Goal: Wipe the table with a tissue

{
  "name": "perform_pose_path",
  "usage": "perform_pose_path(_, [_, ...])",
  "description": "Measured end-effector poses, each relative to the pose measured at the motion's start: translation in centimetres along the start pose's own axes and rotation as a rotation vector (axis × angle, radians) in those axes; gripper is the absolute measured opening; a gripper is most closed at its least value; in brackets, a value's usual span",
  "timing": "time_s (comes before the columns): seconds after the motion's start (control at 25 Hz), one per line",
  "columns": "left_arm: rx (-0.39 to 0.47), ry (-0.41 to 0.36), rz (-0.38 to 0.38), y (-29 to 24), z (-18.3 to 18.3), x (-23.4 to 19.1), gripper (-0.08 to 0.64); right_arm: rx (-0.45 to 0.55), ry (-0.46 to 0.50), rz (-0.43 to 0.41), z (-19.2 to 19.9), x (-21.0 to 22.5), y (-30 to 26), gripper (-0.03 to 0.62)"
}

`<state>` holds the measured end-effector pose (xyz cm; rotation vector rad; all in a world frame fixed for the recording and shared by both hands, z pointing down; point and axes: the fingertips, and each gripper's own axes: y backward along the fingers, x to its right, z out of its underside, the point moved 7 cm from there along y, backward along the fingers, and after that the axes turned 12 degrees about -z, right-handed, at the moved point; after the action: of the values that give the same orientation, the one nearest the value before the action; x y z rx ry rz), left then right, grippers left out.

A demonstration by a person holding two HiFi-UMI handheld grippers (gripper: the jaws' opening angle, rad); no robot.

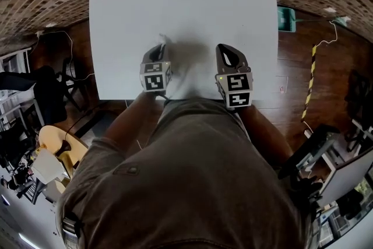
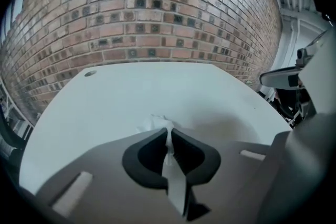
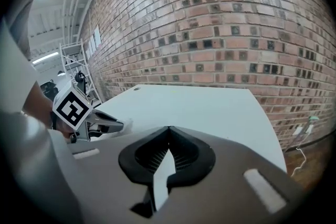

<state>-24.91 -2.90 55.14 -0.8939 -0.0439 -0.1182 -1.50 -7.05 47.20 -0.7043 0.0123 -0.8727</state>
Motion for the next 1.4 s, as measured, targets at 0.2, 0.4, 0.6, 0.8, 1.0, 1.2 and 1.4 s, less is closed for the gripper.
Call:
perform_pose_path(0.2, [-0.008, 0.024, -0.028, 0.5, 1.1, -2.0, 0.015, -0.018, 0.021, -0.013, 0.2, -1.1, -0.6, 0.014])
perform_pose_path(0.4, [-0.008, 0.023, -0.036, 1.2, 1.8, -2.8, 0.015, -0.014, 0.021, -0.014, 0.3, -2.2, -0.8, 0.014])
perform_pose_path(0.6, [0.002, -0.004, -0.017, 1.8, 2.3, -2.6, 0.015, -0.008, 0.025, -0.005, 0.3, -3.1, -0.5, 0.014])
perform_pose_path(0.8, [0.010, -0.027, 0.008, 2.2, 2.7, -2.4, 0.015, -0.003, 0.016, 0.016, 0.6, -3.8, -0.1, 0.014])
perform_pose_path(1.0, [0.063, -0.018, 0.037, 3.1, 1.7, -2.6, 0.015, 0.020, 0.020, 0.047, 0.4, -4.6, 0.3, 0.014])
perform_pose_path(1.2, [0.135, -0.004, 0.092, 4.5, 0.6, -3.0, 0.015, 0.064, 0.006, 0.111, 0.2, -5.9, 1.2, 0.014])
perform_pose_path(1.4, [0.192, -0.005, 0.171, 5.5, 0.0, -2.8, 0.015, 0.107, -0.014, 0.194, 0.4, -7.3, 2.8, 0.014])
